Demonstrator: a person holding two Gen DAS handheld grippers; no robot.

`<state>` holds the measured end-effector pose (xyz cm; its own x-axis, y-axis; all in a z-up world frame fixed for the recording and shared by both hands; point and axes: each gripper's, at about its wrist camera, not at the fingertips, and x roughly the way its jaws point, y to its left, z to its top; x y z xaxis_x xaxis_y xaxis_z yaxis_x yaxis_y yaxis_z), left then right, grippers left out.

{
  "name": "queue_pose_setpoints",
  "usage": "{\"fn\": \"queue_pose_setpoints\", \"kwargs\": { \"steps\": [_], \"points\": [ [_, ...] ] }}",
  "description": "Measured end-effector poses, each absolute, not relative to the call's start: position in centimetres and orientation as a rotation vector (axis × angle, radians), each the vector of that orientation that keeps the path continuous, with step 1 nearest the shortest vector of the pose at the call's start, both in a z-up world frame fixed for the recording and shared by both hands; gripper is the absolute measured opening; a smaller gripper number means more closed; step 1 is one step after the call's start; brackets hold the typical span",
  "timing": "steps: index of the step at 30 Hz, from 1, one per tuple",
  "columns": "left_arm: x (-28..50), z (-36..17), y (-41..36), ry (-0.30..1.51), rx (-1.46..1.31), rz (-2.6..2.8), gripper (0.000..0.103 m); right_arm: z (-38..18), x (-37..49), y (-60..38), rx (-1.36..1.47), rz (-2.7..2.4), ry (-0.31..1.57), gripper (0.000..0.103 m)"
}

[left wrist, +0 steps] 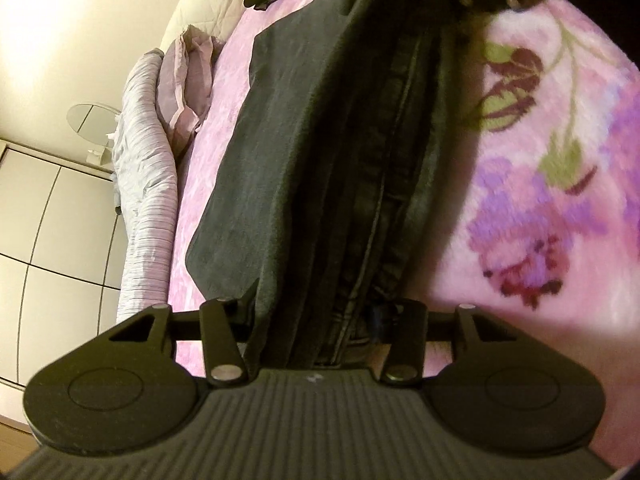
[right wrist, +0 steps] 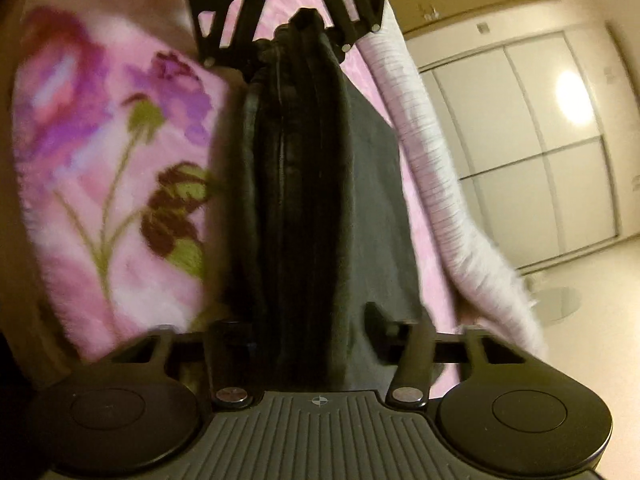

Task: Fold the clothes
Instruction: 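Lift the jeans bundle with both grippers and carry it toward the pillows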

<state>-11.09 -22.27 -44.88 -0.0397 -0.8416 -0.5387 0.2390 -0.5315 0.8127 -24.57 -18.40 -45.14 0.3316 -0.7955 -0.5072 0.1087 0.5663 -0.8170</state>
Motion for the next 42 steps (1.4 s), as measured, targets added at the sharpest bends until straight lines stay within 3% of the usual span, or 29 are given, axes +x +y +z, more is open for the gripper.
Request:
{"fn": "queue_pose_setpoints", "kwargs": {
  "steps": [5, 11, 21, 42],
  "points": [
    [-11.3, -45.4, -21.8, -0.716, 1.443, -1.663, 0.049, -44.8, -24.1, -18.9, -0.760, -0.669, 1.091, 0.028],
    [-11.3, -43.2, -21.8, -0.689, 1.492, -1.679, 0.039, -41.5, -24.0, -19.2, -0.774, -0.668, 1.072, 0.023],
    [-11.9, -39.1, -19.8, -0.650, 1.533, -1.707, 0.038, -36.8, -24.7, -18.4, -0.778, -0.656, 1.070, 0.023],
    [-11.7, -35.9, -20.6, -0.627, 1.538, -1.803, 0.038, -35.6, -25.7, -19.0, -0.747, -0.613, 1.041, 0.022]
  ]
}}
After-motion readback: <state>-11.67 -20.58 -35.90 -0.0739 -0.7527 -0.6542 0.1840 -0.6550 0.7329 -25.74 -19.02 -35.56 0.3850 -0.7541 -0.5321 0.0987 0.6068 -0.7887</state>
